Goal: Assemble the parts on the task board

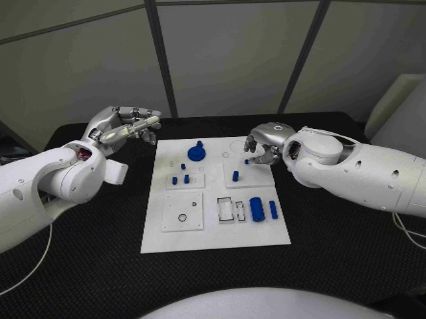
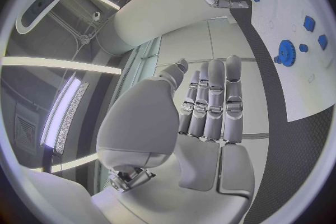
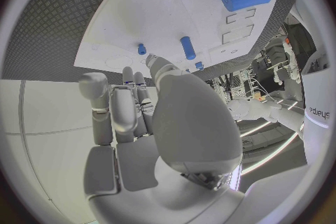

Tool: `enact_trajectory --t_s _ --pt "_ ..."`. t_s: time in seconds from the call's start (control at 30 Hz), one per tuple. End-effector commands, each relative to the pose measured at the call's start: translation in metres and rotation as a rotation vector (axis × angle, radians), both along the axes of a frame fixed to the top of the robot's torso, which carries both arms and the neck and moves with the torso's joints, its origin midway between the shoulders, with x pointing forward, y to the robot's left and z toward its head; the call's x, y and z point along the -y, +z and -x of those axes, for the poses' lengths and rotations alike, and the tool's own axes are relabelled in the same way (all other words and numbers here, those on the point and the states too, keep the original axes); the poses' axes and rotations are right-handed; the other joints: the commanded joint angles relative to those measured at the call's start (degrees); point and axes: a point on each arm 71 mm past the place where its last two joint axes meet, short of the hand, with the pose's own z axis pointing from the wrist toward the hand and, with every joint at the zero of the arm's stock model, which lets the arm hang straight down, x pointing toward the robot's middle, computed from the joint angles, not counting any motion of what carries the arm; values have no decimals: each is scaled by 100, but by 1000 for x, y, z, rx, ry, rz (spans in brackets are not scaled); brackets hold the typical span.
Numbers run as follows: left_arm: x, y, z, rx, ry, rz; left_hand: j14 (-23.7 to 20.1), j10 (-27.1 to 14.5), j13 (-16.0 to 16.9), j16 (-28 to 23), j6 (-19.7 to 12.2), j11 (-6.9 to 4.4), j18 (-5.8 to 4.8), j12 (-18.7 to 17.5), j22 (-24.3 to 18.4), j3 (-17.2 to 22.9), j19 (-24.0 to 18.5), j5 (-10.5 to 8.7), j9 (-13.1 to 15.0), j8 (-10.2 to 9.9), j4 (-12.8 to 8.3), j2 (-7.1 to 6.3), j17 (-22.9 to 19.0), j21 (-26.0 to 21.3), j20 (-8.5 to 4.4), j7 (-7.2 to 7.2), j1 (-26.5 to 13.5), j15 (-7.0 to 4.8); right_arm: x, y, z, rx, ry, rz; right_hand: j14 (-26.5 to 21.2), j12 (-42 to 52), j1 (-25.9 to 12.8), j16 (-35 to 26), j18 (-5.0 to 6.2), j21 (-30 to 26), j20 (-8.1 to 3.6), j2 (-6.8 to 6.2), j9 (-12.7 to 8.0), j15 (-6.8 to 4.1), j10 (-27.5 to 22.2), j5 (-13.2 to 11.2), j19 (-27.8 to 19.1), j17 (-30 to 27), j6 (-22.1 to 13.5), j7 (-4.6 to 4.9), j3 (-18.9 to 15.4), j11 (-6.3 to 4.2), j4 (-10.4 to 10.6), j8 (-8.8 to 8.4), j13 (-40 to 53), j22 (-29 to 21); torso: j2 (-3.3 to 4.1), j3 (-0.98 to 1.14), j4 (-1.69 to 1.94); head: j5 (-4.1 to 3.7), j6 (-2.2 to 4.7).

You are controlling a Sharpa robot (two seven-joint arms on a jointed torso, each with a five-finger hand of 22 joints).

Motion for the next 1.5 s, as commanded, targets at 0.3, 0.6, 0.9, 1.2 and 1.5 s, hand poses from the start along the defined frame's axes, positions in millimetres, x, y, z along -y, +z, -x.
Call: enact_trajectory --t_s 0.3,0.6,0.9,1.2,1.5 --pt "1 3 1 11 2 54 -21 -80 13 -43 -65 20 -99 32 -36 -42 29 -4 -5 -32 -13 30 2 -49 23 11 111 27 -9 -5 -1 -17 27 31 291 -48 161 172 -116 172 32 21 10 33 12 -5 116 148 22 -10 180 3 -142 -53 -135 177 -12 -18 7 12 -12" --pt "3 3 1 10 -2 56 -23 -95 17 -50 -79 26 -100 39 -48 -47 35 -3 -8 -36 -22 38 4 -61 24 21 133 31 -9 -11 -4 -40 25 41 292 -88 265 268 -137 299 31 58 18 29 102 -48 161 228 107 -15 427 -4 -284 -76 -272 323 -11 -15 7 2 -23" --pt "4 3 2 9 -5 57 -25 -109 22 -58 -87 32 -101 50 -62 -49 42 -1 -8 -36 -35 53 7 -73 26 32 163 35 -13 -15 -6 -54 25 43 300 -124 227 337 -168 446 38 41 16 28 164 -32 243 276 147 0 561 0 -344 -104 -362 506 -8 -11 2 10 -57" --pt "4 3 2 7 -5 56 -26 -115 26 -62 -90 35 -101 57 -70 -49 46 0 -8 -34 -45 63 9 -80 26 36 183 37 -18 -18 -8 -63 33 46 310 -137 172 414 -194 560 46 43 21 31 232 8 306 343 205 5 655 2 -378 -111 -421 655 -7 -14 9 35 -94" --pt "4 3 2 6 -7 57 -30 -131 35 -73 -92 36 -100 77 -86 -28 59 5 -6 -25 -82 106 15 -95 24 40 257 35 -17 -23 -8 -84 27 59 307 -133 169 449 -218 685 44 95 36 -1 387 48 370 350 335 -17 799 -36 -471 -88 -466 814 -8 -11 1 45 -122"
